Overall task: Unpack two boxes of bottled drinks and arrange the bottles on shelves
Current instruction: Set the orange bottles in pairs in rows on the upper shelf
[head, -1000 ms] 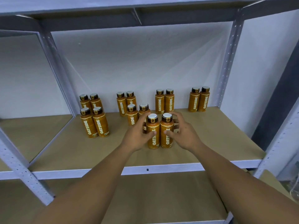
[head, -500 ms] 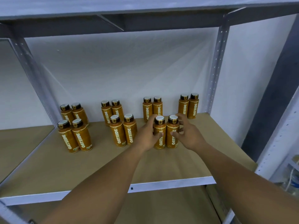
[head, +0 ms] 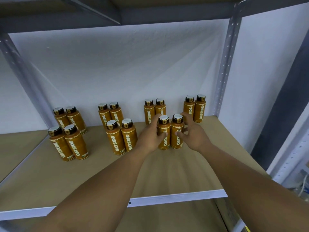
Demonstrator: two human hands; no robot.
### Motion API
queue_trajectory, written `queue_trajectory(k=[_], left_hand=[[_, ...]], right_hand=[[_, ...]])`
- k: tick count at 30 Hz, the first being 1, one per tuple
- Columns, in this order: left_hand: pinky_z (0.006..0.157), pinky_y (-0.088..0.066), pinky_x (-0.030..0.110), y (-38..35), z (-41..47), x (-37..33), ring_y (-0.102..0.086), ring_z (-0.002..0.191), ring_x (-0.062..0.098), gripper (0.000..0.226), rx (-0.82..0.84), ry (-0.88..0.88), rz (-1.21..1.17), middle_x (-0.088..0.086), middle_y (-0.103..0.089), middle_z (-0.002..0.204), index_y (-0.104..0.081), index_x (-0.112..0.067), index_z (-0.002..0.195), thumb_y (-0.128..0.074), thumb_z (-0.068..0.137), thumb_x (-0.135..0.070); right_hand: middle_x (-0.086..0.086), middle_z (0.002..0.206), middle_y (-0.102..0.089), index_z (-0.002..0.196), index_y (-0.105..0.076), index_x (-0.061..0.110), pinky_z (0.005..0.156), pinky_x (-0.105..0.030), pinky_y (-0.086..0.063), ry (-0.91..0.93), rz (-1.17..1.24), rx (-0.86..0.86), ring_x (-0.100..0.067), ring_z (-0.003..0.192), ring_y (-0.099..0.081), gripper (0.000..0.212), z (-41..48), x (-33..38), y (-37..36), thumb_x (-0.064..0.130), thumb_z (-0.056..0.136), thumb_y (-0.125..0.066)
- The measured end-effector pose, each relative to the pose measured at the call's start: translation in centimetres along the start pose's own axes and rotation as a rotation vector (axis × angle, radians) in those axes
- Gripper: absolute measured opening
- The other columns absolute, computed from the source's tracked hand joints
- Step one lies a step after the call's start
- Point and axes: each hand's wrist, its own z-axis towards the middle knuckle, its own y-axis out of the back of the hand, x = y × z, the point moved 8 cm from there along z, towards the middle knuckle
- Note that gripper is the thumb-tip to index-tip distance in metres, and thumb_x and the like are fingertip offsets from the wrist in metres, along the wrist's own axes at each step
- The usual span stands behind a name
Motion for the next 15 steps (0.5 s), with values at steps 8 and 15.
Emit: queue_trajectory(k=[8,15], left_hand=[[0.093,-0.056,0.04,-0.28,0.45,0.28,-0.062,0.121,0.023,0.085,-0.015,0.002,0.004,-0.001,-0.057,0.145,-0.012,-0.043,0.158,-0.07,0.096,-0.037],[0.096,-0.056,0.041,-0.39,0.5,0.39,-0.06,0.125,0.024,0.086,-0.023,0.006,-0.01,-0.001,-0.054,0.15,-0.012,-0.043,0.158,-0.07,0.096,-0.036]], right_hand=[[0.001,0.138,-0.061,0.146,-0.026,0.04,0.093,-0.044,-0.056,0.024,0.005,-0.012,-0.022,0.11,-0.066,0.076,0.45,-0.33,-0.12,0.031,0.09,-0.076],[0.001,0.139,-0.061,0.15,-0.027,0.036,0.093,-0.041,-0.056,0.045,-0.011,-0.045,-0.022,0.112,-0.066,0.076,0.37,-0.46,-0.29,0.031,0.091,-0.075]])
